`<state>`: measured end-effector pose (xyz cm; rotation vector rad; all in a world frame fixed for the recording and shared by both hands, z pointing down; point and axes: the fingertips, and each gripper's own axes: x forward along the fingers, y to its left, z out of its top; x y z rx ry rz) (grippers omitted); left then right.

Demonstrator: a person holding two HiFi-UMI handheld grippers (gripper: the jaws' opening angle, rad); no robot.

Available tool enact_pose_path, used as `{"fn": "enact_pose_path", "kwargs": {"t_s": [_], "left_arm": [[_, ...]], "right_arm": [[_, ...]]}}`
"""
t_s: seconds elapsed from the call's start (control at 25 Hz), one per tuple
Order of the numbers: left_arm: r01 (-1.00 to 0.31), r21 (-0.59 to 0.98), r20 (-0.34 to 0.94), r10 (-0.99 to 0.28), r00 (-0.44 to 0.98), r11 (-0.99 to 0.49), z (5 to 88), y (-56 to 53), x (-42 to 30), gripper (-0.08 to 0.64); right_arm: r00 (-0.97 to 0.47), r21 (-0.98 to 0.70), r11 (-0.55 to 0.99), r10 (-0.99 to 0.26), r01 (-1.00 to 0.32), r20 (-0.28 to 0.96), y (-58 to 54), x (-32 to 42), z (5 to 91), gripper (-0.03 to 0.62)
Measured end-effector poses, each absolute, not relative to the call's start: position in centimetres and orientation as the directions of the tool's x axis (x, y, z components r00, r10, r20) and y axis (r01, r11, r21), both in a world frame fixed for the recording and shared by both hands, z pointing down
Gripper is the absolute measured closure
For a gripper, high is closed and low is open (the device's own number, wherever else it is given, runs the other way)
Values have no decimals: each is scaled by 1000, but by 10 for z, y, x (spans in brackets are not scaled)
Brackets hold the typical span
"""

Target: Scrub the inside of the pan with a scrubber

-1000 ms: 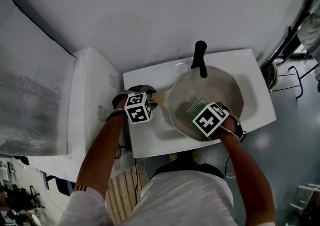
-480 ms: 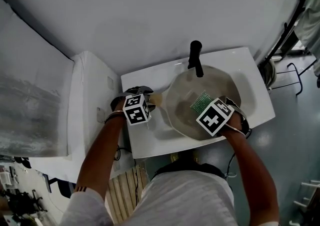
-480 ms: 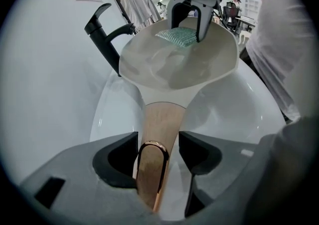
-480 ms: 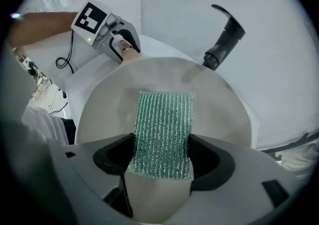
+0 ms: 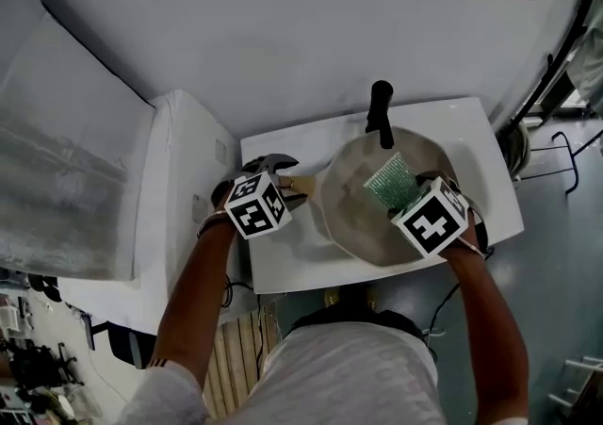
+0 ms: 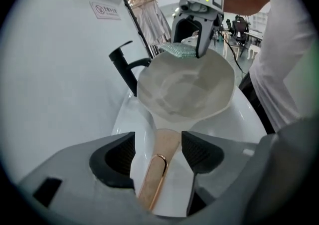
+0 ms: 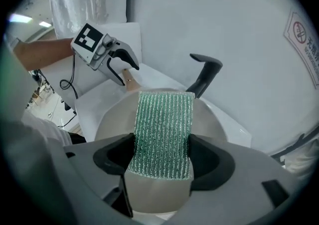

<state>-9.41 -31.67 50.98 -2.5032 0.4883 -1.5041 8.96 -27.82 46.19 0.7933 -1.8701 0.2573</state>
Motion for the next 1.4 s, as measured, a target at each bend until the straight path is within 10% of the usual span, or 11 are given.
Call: {"fn": "enact_pose_path", "kwargs": {"t_s": [0.44, 0.8, 1.4], "left_arm": [[-415, -301, 408, -510, 757, -858, 373, -307, -29, 276], [-566, -184, 35, -581, 813, -803, 288, -284, -7, 422], [-652, -57, -158, -638, 753, -756, 249, -261, 1, 532]], "right_arm": [[-465, 154, 727, -571, -669, 677, -294, 67, 376, 252], [-656, 113, 719, -677, -685, 334, -294, 56, 300, 253], [-744, 51, 743, -663, -667, -76, -265, 56, 248, 253]]}}
